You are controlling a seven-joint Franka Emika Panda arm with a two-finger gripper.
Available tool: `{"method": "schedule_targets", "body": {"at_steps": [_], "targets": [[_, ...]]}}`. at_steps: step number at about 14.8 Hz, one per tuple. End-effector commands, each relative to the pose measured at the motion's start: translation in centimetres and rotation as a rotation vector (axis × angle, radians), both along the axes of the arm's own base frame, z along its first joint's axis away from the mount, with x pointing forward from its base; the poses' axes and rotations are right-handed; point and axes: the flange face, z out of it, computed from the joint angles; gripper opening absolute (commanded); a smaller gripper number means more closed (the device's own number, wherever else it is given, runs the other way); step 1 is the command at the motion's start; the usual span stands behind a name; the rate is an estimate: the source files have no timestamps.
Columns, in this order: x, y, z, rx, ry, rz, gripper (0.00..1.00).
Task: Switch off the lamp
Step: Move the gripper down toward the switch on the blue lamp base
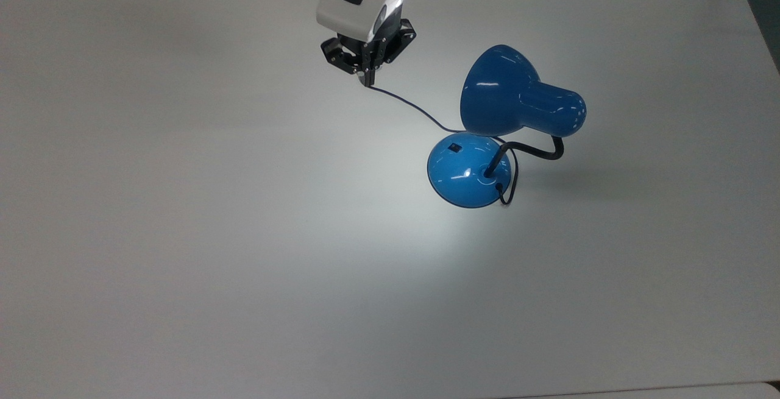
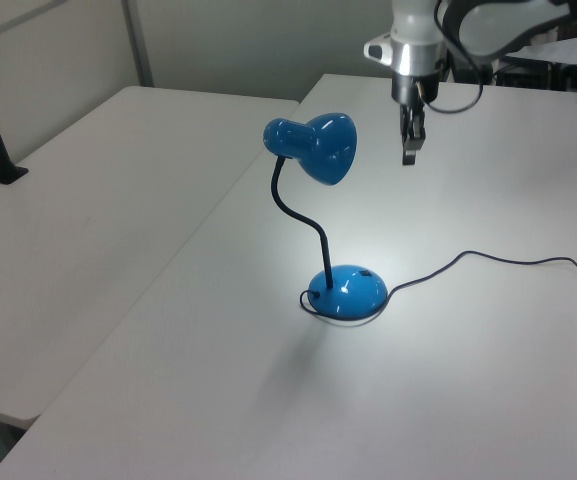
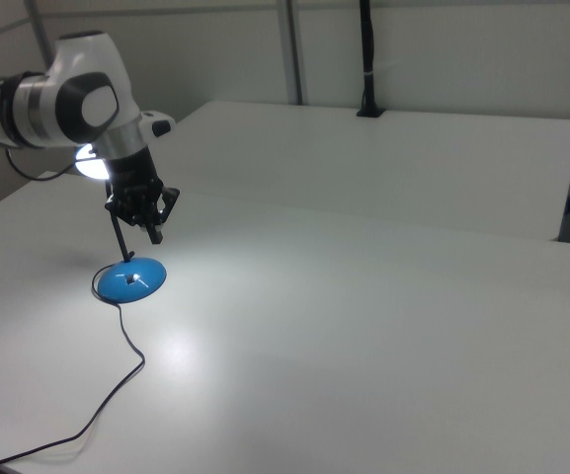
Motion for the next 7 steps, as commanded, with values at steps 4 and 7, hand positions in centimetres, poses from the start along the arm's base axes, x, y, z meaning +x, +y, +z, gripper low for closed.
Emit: {"method": "schedule_targets", "body": {"at_steps": [4, 7], "targets": [[0.3, 4.0, -7.2, 0.074, -0.004, 0.292, 0.00], [0.8, 6.5, -10.1, 0.093, -0.019, 0.341, 0.00]]}}
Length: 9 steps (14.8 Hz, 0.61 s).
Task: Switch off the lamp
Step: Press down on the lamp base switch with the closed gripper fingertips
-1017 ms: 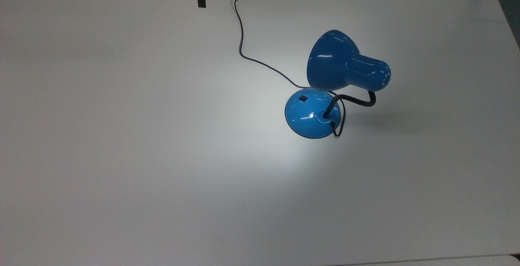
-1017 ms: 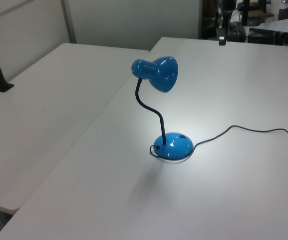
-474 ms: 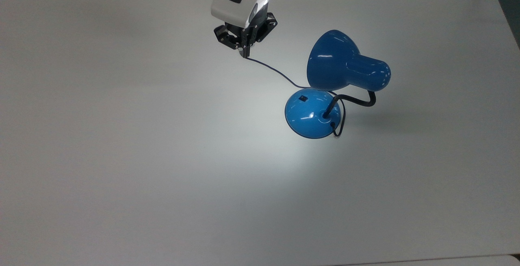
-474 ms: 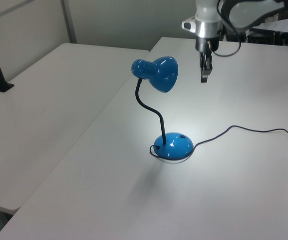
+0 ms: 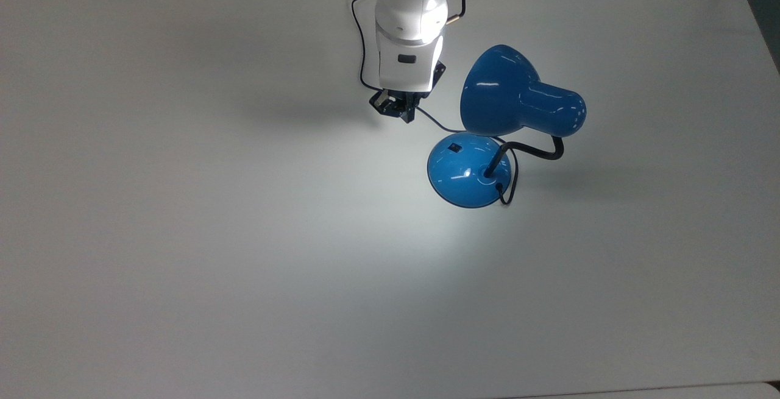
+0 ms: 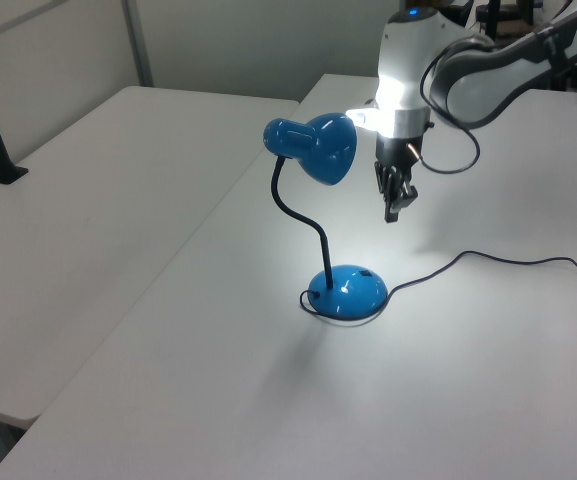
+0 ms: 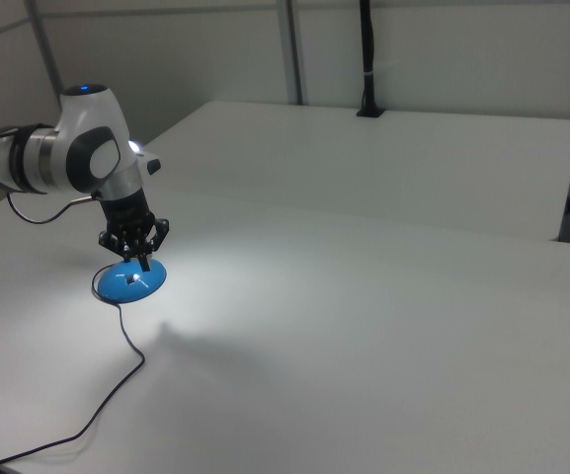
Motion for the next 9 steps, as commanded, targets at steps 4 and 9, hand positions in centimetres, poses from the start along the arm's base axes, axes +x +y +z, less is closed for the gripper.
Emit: {"method": "schedule_targets", "body": {"at_steps": [4, 9], "targets": [[0.5, 2.8, -3.2, 0.051, -0.036, 0.151, 0.00], [0.6, 4.8, -5.1, 0.077, -0.035, 0.201, 0.00]]}}
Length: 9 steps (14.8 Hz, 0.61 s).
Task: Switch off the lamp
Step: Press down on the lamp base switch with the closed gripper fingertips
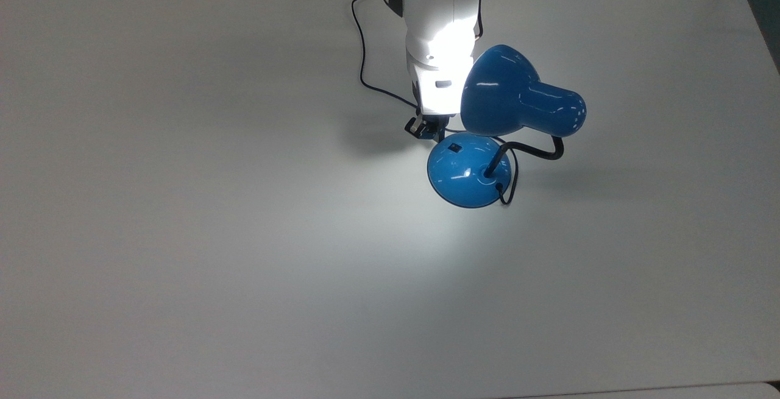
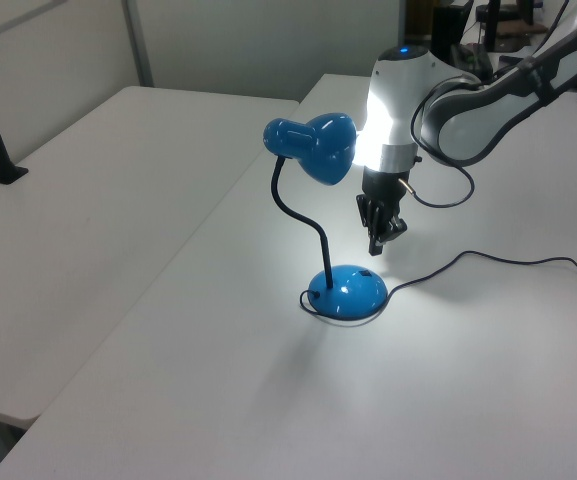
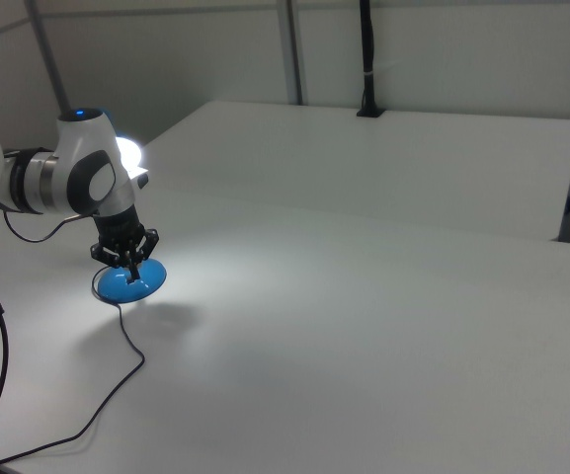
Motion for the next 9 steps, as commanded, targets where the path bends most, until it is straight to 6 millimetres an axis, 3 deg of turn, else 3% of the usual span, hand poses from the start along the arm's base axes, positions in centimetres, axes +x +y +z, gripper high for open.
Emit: {"method": "schedule_targets", "body": {"at_steps": [1, 9], "targets": [[0.0, 1.5, -1.2, 0.045, -0.013, 0.054, 0.00], [0.3, 2.3, -2.2, 0.068, -0.033, 0.056, 0.00]]}}
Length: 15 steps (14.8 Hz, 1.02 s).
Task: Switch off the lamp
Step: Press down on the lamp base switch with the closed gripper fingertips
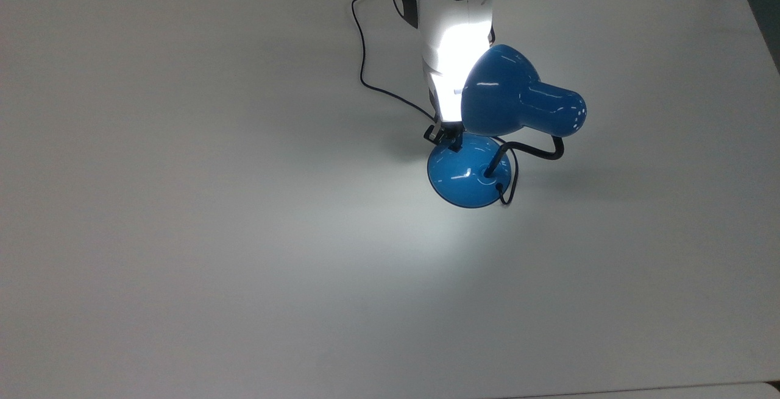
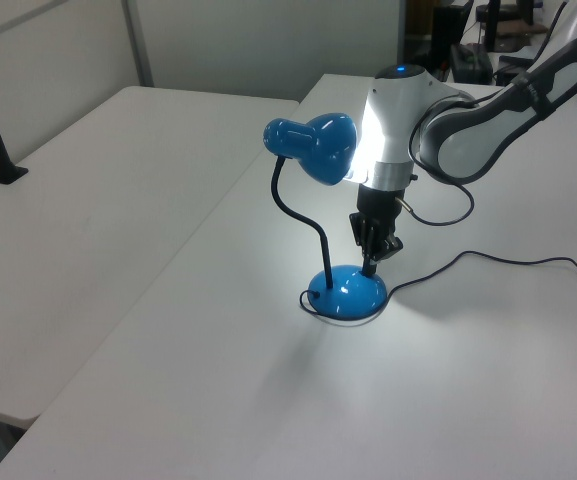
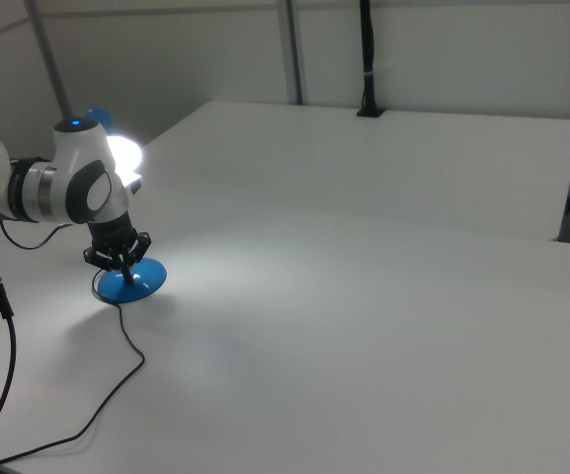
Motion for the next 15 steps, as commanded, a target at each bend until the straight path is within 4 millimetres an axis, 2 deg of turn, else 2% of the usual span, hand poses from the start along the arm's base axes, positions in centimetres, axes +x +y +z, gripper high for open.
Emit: {"method": "schedule_targets", "body": {"at_steps": [1, 3, 7, 15], "targets": [[0.2, 0.0, -0.8, 0.023, -0.011, 0.014, 0.00], [0.1, -0.2, -1.9, 0.015, 0.008, 0.020, 0.00], [-0.3, -1.1, -3.0, 0.005, 0.041, 0.003, 0.00], [-0.9, -1.3, -3.3, -0.010, 0.075, -0.015, 0.00]]}}
